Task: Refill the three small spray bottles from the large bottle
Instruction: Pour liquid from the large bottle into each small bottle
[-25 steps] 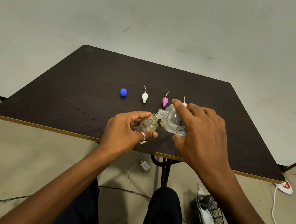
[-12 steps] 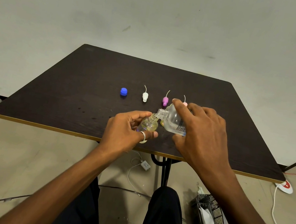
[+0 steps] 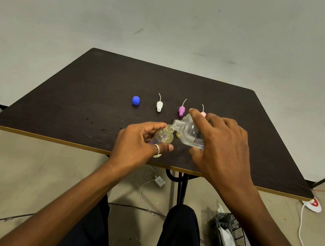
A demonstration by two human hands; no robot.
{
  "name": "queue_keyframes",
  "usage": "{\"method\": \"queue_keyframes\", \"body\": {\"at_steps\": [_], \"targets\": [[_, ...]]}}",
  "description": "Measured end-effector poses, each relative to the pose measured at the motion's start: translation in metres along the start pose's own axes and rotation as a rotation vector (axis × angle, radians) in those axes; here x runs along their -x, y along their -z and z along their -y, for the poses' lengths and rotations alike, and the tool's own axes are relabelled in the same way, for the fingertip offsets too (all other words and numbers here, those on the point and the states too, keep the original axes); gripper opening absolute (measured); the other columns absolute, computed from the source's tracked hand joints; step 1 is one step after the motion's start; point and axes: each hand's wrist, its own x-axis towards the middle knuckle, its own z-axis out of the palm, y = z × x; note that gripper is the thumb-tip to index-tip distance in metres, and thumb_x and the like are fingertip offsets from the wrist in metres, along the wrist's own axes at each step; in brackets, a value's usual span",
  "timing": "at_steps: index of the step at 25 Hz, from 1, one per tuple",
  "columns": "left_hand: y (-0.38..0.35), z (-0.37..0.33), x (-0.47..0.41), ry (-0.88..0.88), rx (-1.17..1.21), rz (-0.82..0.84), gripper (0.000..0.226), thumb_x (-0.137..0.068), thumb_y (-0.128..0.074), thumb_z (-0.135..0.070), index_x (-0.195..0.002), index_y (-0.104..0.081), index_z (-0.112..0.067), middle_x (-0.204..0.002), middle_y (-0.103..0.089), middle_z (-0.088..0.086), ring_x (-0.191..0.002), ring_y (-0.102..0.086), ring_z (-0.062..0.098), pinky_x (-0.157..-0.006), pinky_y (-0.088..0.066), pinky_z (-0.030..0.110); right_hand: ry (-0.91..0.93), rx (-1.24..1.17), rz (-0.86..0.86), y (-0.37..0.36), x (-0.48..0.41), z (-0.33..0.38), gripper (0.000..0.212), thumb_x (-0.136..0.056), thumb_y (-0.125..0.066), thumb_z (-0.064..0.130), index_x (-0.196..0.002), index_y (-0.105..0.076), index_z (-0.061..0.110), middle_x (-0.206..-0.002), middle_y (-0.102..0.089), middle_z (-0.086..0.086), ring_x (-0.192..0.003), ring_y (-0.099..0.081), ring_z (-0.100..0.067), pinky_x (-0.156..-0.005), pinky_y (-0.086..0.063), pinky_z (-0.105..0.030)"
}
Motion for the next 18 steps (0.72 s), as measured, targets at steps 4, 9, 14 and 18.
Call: {"method": "queue_keyframes", "body": {"at_steps": [4,9,14,18], "targets": [[-0.0004,-0.0005,0.0006,0.003,0.004,-0.002,0.059,-0.068,-0.090,-0.022,-0.123,-0.068,-0.025,-0.106,-0.073,-0.014,-0.097,-0.067,-0.009,-0.083,-0.052,0.010,0.002,0.001,0.006,-0.0001,0.0001,0.0000,0.088,-0.071,-0.081,0.040,-0.145,-0.034,0.032,-0.134,-0.056,-0.006,-0.122,-0.051,-0.033,-0.097,-0.041,-0.049],[-0.0003,-0.0012,0.0010,0.003,0.009,0.004,0.060,-0.068,-0.089,-0.021,-0.124,-0.068,-0.023,-0.109,-0.073,-0.014,-0.099,-0.066,-0.009,-0.085,-0.053,0.011,0.000,-0.005,0.013,-0.0009,-0.0004,0.0000,0.088,-0.072,-0.081,0.041,-0.145,-0.034,0.033,-0.136,-0.055,-0.007,-0.123,-0.050,-0.033,-0.098,-0.041,-0.050],[-0.0007,-0.0020,0.0011,0.010,0.031,0.003,0.059,-0.068,-0.090,-0.020,-0.123,-0.068,-0.022,-0.106,-0.073,-0.014,-0.097,-0.066,-0.010,-0.084,-0.052,0.010,-0.001,-0.001,0.007,-0.0009,-0.0003,-0.0003,0.088,-0.071,-0.081,0.041,-0.145,-0.035,0.032,-0.134,-0.057,-0.007,-0.122,-0.051,-0.033,-0.097,-0.042,-0.049],[-0.0014,-0.0017,0.0015,0.018,0.039,0.003,0.059,-0.067,-0.090,-0.021,-0.122,-0.068,-0.023,-0.107,-0.074,-0.013,-0.098,-0.067,-0.008,-0.087,-0.054,0.014,0.000,0.002,0.007,0.0006,0.0003,0.0000,0.087,-0.072,-0.080,0.040,-0.145,-0.033,0.033,-0.135,-0.056,-0.006,-0.122,-0.050,-0.032,-0.097,-0.041,-0.049]]}}
